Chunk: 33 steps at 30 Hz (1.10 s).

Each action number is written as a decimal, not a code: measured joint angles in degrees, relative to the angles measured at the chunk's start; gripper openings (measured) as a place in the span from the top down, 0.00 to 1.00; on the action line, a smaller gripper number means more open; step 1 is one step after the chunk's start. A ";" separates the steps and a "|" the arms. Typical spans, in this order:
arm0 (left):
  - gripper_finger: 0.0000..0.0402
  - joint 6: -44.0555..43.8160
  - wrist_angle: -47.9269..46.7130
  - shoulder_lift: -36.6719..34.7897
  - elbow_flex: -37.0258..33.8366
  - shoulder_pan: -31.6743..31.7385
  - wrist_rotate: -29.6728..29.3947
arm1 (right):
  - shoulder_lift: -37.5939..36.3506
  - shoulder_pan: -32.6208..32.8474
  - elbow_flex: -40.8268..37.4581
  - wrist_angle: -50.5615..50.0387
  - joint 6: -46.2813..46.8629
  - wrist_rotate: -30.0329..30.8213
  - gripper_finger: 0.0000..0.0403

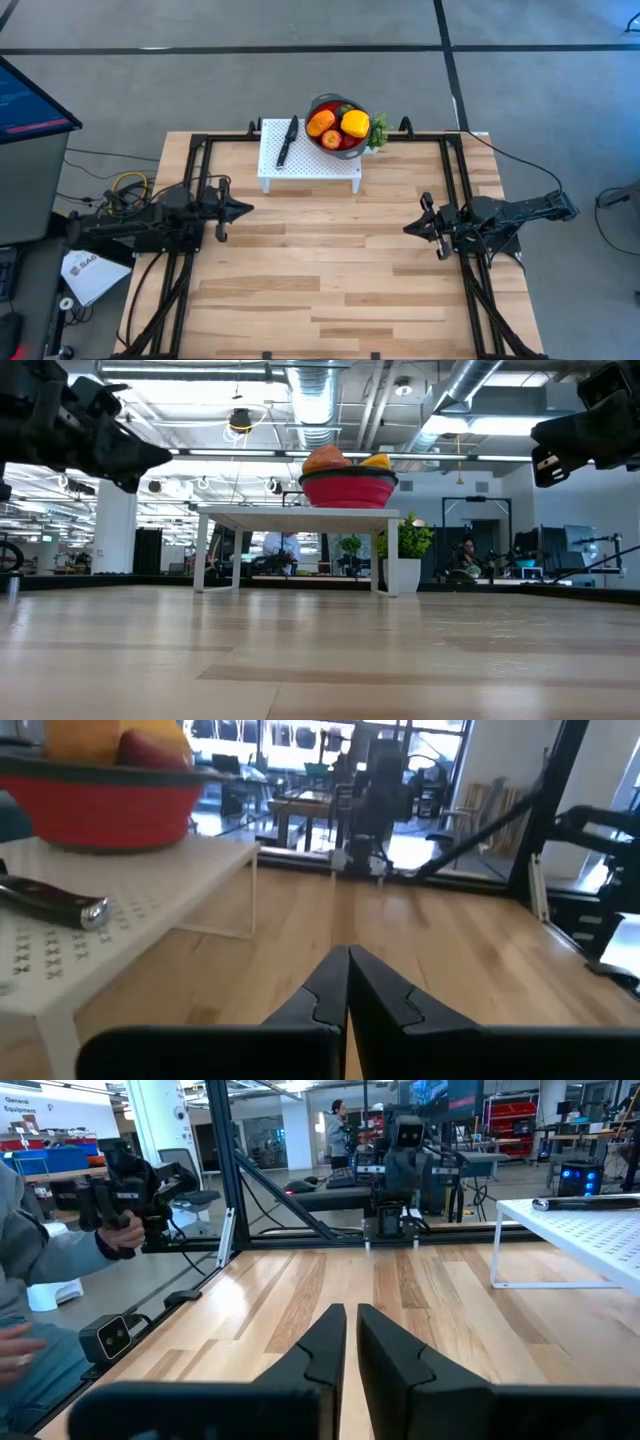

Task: Pick & Place Fruit
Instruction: Return to Home Position

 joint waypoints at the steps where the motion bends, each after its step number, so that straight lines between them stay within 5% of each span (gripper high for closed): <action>1: 0.99 0.09 -0.40 0.29 0.00 0.00 -0.06 | 0.00 0.00 0.00 0.00 0.00 0.00 0.94; 14: 0.98 -0.07 0.06 5.80 0.00 0.00 0.06 | 0.00 -0.01 -0.02 0.00 0.00 -0.02 0.94; 21: 0.99 -14.43 -0.47 2.48 -0.02 -5.47 0.07 | 0.02 -0.02 -0.02 0.00 0.00 -0.02 0.95; 27: 0.98 2.04 -0.61 -2.78 0.00 -10.88 0.60 | 0.02 -0.02 -0.04 0.02 0.00 -0.02 0.95; 33: 0.99 9.42 -1.06 -3.91 0.07 -9.13 -0.46 | 0.02 -0.02 -0.04 0.02 0.00 -0.02 0.94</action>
